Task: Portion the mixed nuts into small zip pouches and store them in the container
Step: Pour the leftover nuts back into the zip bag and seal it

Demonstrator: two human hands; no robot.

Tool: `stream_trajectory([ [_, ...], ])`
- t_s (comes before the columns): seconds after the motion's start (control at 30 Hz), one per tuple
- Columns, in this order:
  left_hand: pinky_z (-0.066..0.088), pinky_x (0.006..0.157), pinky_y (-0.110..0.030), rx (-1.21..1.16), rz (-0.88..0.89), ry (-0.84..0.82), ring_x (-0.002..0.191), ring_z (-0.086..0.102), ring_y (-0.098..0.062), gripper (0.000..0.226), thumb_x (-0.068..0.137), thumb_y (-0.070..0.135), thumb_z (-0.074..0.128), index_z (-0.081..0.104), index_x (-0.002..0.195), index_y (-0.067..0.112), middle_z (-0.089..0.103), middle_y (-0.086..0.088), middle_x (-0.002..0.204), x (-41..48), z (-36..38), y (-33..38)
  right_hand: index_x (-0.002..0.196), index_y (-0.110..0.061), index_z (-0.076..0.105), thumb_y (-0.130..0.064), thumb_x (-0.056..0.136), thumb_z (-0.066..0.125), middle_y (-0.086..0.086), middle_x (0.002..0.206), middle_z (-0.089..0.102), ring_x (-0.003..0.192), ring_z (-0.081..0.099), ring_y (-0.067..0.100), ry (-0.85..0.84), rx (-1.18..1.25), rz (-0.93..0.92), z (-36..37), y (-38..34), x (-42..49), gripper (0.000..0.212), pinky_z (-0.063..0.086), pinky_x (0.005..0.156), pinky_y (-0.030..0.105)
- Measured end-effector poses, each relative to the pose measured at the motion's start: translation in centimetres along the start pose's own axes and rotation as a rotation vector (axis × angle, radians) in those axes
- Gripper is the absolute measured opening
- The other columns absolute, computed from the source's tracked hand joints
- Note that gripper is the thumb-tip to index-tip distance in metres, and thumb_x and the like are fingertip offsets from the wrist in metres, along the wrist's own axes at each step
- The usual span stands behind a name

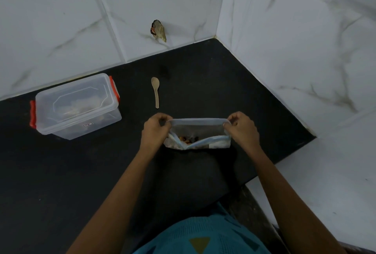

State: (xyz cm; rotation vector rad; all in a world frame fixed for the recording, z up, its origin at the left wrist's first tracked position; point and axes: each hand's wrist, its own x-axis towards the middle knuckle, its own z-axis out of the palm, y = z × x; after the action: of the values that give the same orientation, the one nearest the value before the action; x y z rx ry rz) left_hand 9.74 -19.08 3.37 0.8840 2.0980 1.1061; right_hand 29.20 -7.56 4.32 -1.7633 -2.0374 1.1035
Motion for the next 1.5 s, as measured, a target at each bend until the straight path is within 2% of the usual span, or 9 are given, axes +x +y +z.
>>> stream_trajectory([
  [0.17,0.051,0.061,-0.024,-0.213,-0.336,-0.103,0.078,0.061,-0.013,0.021,0.092,0.031,0.052,0.047,0.105,0.015,0.056,-0.003,0.090,-0.5,-0.5,0.6,0.095,-0.013,0.057,-0.024,0.089,0.059,0.005,0.091,0.061,0.083,0.059,0.014,-0.271,0.628,0.307,-1.3,-0.3,-0.9,0.013,0.051,0.072,0.026],
  [0.33,0.053,0.072,-0.031,-0.542,-0.517,-0.272,0.093,0.062,-0.022,0.030,0.093,0.036,0.048,0.048,0.115,0.015,0.060,-0.013,0.106,-0.9,-0.4,1.3,0.107,-0.016,0.056,-0.003,0.084,0.059,0.007,0.108,0.062,0.101,0.060,0.020,-0.378,0.828,0.294,-1.3,0.7,-1.1,0.026,0.050,0.085,0.031],
  [0.47,0.056,0.079,-0.030,-0.782,-0.456,-0.369,0.097,0.063,-0.022,0.026,0.091,0.009,0.052,0.052,0.116,0.013,0.063,-0.012,0.109,-1.3,-1.0,1.1,0.110,-0.014,0.054,0.012,0.082,0.054,0.006,0.107,0.062,0.100,0.061,0.019,-0.284,0.908,0.252,-1.0,1.2,-1.4,0.038,0.052,0.081,0.032],
  [0.63,0.058,0.069,-0.023,-0.601,-0.307,-0.235,0.085,0.065,-0.016,0.032,0.084,-0.007,0.056,0.052,0.111,0.009,0.063,-0.007,0.094,-2.3,-0.1,0.6,0.110,-0.010,0.055,0.002,0.084,0.058,0.006,0.101,0.063,0.095,0.061,0.017,-0.240,1.011,0.266,-0.4,0.8,-1.7,0.029,0.051,0.086,0.032],
  [0.83,0.057,0.070,-0.022,-0.622,-0.345,-0.168,0.085,0.067,-0.016,0.018,0.080,0.003,0.064,0.058,0.097,0.008,0.067,-0.009,0.094,-2.7,0.7,0.0,0.103,-0.014,0.057,-0.006,0.085,0.060,0.006,0.100,0.064,0.091,0.062,0.016,-0.241,0.986,0.310,-0.3,0.9,-1.6,0.020,0.052,0.081,0.029],
  [1.0,0.051,0.055,-0.016,-0.457,-0.317,-0.035,0.073,0.063,-0.012,0.007,0.087,0.013,0.060,0.056,0.092,0.013,0.063,-0.007,0.091,-3.1,1.6,0.0,0.112,-0.009,0.056,-0.004,0.082,0.063,0.006,0.091,0.063,0.077,0.059,0.011,-0.184,0.784,0.329,-0.1,0.9,-1.6,0.031,0.051,0.077,0.026],
  [1.17,0.055,0.075,-0.035,-0.172,-0.222,0.097,0.082,0.061,-0.019,0.013,0.085,0.015,0.060,0.047,0.084,0.018,0.054,-0.012,0.104,-3.3,2.0,0.4,0.106,-0.017,0.053,-0.004,0.079,0.063,0.000,0.094,0.057,0.079,0.057,0.009,-0.010,0.439,0.223,0.0,0.4,-1.9,0.032,0.046,0.066,0.022],
  [1.3,0.052,0.081,-0.034,-0.148,-0.250,-0.039,0.095,0.057,-0.018,0.025,0.089,0.021,0.056,0.043,0.109,0.013,0.053,-0.006,0.107,-3.3,1.4,1.3,0.106,-0.020,0.052,-0.016,0.083,0.063,-0.002,0.098,0.054,0.084,0.055,0.010,0.085,0.210,0.079,0.4,0.3,-2.5,0.026,0.046,0.071,0.025],
  [1.5,0.050,0.093,-0.037,-0.261,-0.346,-0.184,0.103,0.058,-0.022,0.035,0.093,0.023,0.051,0.046,0.126,0.012,0.058,-0.008,0.110,-3.4,0.6,1.8,0.117,-0.017,0.049,-0.015,0.087,0.057,0.002,0.108,0.051,0.082,0.049,0.006,-0.046,0.253,0.117,-0.7,0.1,-2.1,0.032,0.037,0.059,0.018],
])
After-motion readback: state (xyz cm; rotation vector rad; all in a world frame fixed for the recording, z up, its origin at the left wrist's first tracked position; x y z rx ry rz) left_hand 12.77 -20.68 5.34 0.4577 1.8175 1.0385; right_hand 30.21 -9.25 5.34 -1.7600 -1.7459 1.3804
